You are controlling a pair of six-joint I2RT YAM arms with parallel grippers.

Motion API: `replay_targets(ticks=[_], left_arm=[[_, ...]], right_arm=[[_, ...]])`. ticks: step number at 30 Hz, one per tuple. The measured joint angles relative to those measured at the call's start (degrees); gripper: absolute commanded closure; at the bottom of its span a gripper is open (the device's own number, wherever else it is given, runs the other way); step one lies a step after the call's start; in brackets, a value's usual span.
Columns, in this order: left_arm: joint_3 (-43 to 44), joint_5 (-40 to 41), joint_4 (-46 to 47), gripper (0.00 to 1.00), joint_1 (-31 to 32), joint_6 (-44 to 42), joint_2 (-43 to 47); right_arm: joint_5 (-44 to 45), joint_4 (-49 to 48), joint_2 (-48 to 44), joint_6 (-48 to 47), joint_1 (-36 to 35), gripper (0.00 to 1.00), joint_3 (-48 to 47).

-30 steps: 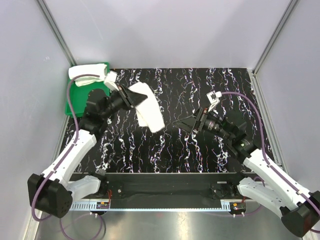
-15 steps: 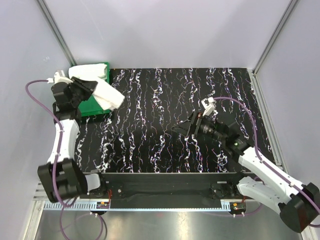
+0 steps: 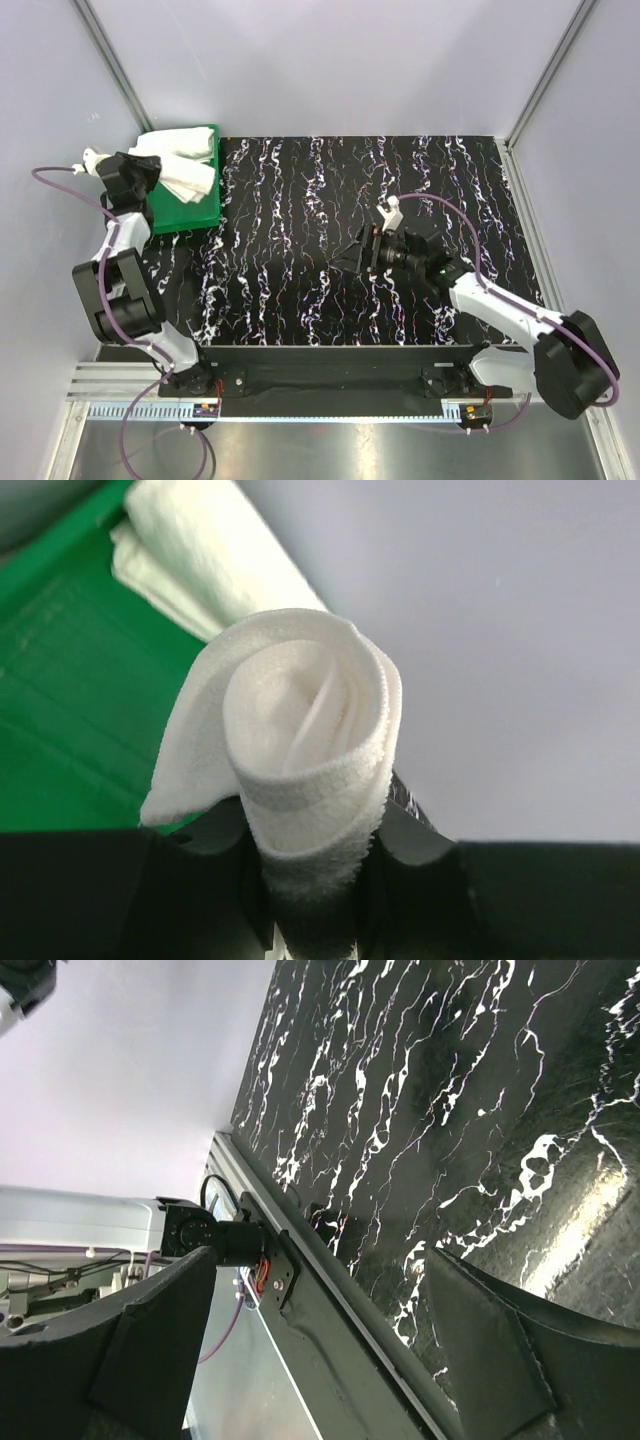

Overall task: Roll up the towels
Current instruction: Place the rolled towel into the container

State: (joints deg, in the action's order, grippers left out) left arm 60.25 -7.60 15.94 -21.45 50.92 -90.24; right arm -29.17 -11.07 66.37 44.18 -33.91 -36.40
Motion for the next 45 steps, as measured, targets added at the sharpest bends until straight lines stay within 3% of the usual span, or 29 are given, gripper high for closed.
replay_targets(ticks=[10, 21, 34, 38, 42, 44, 45], left_arm=[[4.7, 4.96, 7.19, 1.0, -1.6, 3.32, -12.9], [13.07, 6.1, 11.28, 0.99, -1.44, 13.51, -32.61], [22.03, 15.67, 17.27, 0.92, 2.21, 15.82, -41.35], [23.74, 17.75, 17.46, 0.76, 2.93, 15.32, -43.32], [23.74, 18.67, 17.64, 0.43, 3.08, 14.95, -43.39], [23.74, 18.51, 17.66, 0.36, 2.93, 15.43, -43.39], [23.74, 18.32, 17.64, 0.15, 2.84, 15.58, -43.39]], right_arm=[[-5.33, -6.82, 14.64, 0.2, -0.07, 0.12, -0.76], [-9.4, -11.02, 22.53, 0.0, 0.11, 0.13, -3.15], [-14.32, -19.45, 33.81, 2.62, 1.95, 0.16, -4.66], [-15.37, -21.38, 35.06, 3.21, 2.03, 0.16, -5.18], [-16.02, -23.82, 35.65, 4.11, 2.05, 0.17, -5.22], [-16.41, -24.41, 35.67, 4.61, 2.05, 0.17, -5.22], [-16.57, -24.72, 35.67, 4.72, 2.08, 0.18, -5.2]])
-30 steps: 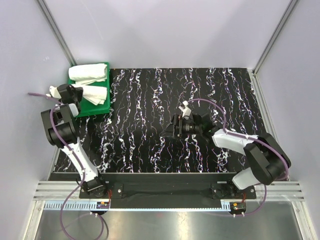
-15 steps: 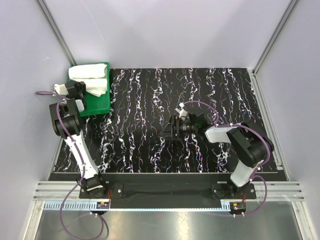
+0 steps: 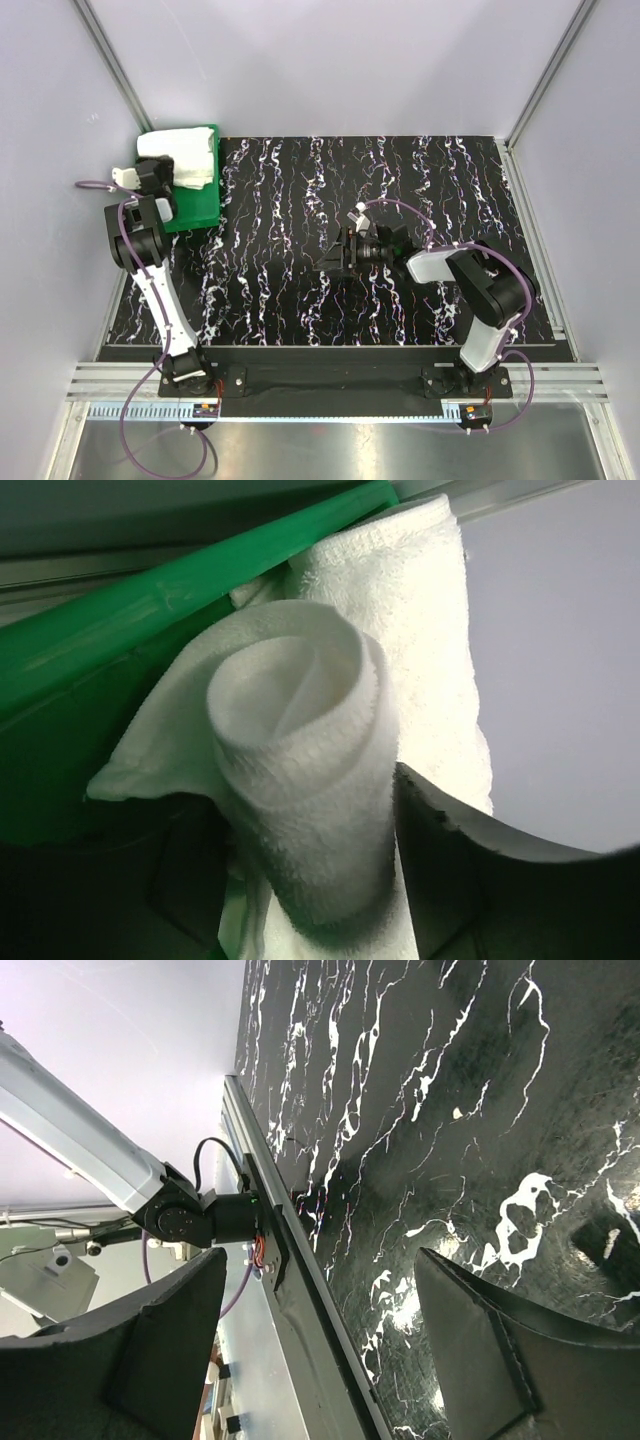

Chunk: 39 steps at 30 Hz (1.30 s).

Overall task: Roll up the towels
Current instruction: Place the rolled towel into the container

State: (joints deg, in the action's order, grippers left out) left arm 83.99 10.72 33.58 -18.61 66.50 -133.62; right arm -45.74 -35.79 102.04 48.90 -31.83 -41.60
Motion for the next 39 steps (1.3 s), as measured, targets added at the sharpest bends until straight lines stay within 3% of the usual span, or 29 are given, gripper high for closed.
replay_targets(ticks=[1, 2, 18, 28, 34, 39], left_arm=[[-0.02, -0.2, -0.04, 0.03, -0.09, -0.39, 0.0], [-0.02, -0.55, 1.03, 0.01, -0.04, -0.28, 0.11], [-6.1, -4.15, -7.56, 0.01, -2.12, -3.41, 15.32], [-7.54, -6.84, -19.26, 0.01, -2.34, -7.3, 24.33], [-8.13, -12.87, -24.17, 0.01, -2.32, -10.21, 24.57], [2.95, -20.44, -27.98, 0.01, -2.03, -10.32, 16.28]], right_arm=[[-0.02, -0.11, -0.09, 0.15, 0.0, 0.17, 0.0], [0.04, -0.07, -0.39, 0.2, 0.0, 0.17, 0.09], [5.57, 13.22, -25.97, -3.98, 0.07, 0.11, 7.39], [10.73, 26.34, -44.87, -5.95, 0.11, 0.09, 10.86], [12.31, 31.63, -51.06, -6.34, 0.11, 0.09, 12.11], [13.53, 32.79, -51.82, -6.56, 0.11, 0.08, 13.0]])
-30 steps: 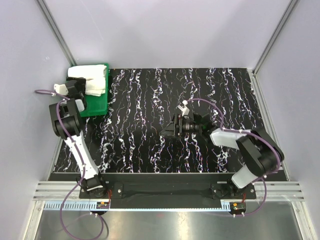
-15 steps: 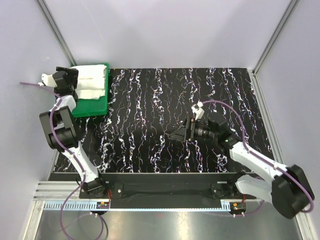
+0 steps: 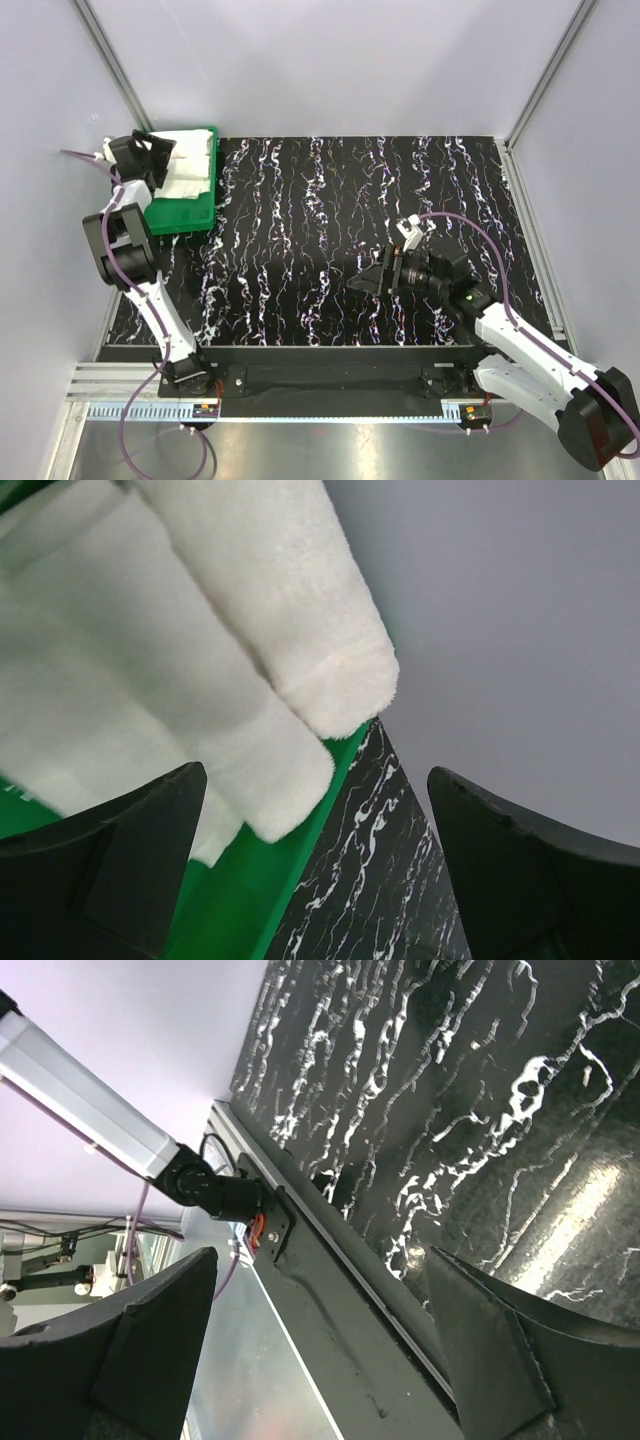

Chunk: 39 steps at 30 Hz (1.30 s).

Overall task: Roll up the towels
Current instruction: Place the rolled towel into the container

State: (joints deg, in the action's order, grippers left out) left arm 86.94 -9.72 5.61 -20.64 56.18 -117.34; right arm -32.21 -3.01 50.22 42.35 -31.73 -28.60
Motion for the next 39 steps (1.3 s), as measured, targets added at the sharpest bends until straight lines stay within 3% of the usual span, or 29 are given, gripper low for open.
replay_targets(ticks=[11, 16, 21, 27, 31, 39], left_arm=[[13.62, -5.38, 4.35, 0.01, 3.04, 5.4, -15.76], [13.77, -8.0, 8.61, 0.02, 3.52, 8.85, -16.0], [12.0, -7.91, 3.1, 0.02, 3.56, 7.06, -13.46], [1.79, -5.6, -3.78, 0.01, 3.41, 2.47, -2.21], [-6.82, -4.22, -6.32, 0.01, 3.58, -2.16, 9.86], [-24.92, -1.68, -7.72, 0.01, 5.66, -16.52, 44.68]], right_arm=[[-0.04, -4.46, 13.97, -0.87, 0.02, 0.1, 1.16], [-0.37, -6.54, 17.88, -1.66, 0.0, 0.1, 1.11], [-0.57, -9.51, 20.39, -1.6, 0.0, 0.11, 1.11], [-1.38, -10.14, 19.91, -1.62, 0.02, 0.11, 1.11], [-1.07, -7.5, 16.11, -2.47, 0.0, 0.1, 0.98], [1.31, 0.9, 2.8, -3.78, 0.02, 0.07, -0.46]])
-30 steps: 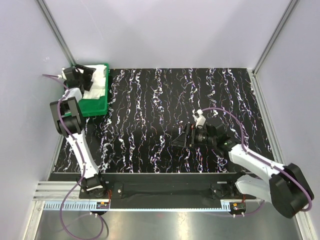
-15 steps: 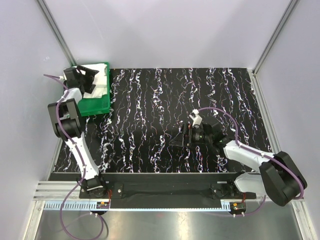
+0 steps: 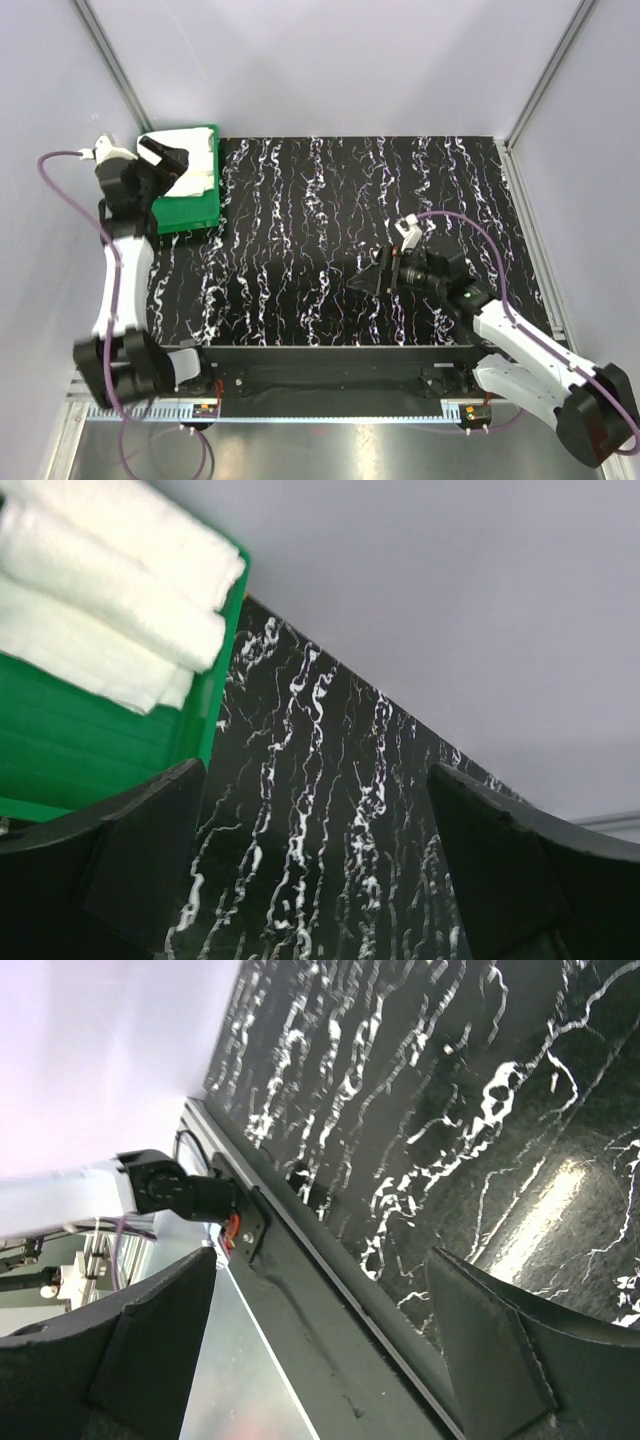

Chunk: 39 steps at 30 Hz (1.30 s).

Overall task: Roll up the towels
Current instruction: Place the rolled towel into the container

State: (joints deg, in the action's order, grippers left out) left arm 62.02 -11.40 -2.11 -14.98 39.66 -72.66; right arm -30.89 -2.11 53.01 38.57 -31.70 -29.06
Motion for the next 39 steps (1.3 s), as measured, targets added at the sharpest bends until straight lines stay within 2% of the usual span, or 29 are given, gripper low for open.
replay_targets(ticks=[4, 9, 12, 14, 18, 24, 29, 34, 39], left_arm=[[-10.4, 4.52, 0.96, 0.01, 1.4, -7.78, 16.94], [-33.03, 14.08, 9.73, 0.01, 6.21, -24.92, 36.89], [-45.62, 16.0, 14.4, 0.01, 9.33, -32.98, 45.09], [-51.39, 17.53, 17.35, 0.01, 9.51, -35.32, 47.34], [-53.64, 19.74, 20.79, 0.01, 9.35, -36.22, 42.1], [-52.96, 16.9, 31.93, 0.01, 2.45, -33.44, 20.96], [-51.6, 15.96, 36.7, 0.01, 1.38, -32.57, 10.05], [-45.38, 12.61, 36.59, 0.01, 2.25, -34.03, 3.1], [-44.63, 10.16, 38.14, 0.01, 9.18, -38.45, 3.08]], right_arm=[[0.68, 4.37, -5.33, 0.02, 0.0, 0.06, -1.4], [3.17, 9.16, -10.05, 0.35, 0.0, 0.0, -3.19], [5.09, 10.97, -13.51, 0.85, 0.0, 0.0, -3.21], [6.23, 12.04, -15.3, 1.4, 0.0, 0.0, -3.21], [7.67, 14.1, -18.51, 2.14, 0.0, 0.0, -3.17], [9.11, 16.87, -27.02, 2.45, 0.0, 0.0, -1.03], [10.71, 20.37, -32.13, 2.23, 0.0, 0.0, -0.76], [11.82, 23.98, -33.53, 1.66, 0.0, 0.0, -0.76], [11.85, 23.41, -34.62, 2.32, 0.0, 0.0, 1.36]])
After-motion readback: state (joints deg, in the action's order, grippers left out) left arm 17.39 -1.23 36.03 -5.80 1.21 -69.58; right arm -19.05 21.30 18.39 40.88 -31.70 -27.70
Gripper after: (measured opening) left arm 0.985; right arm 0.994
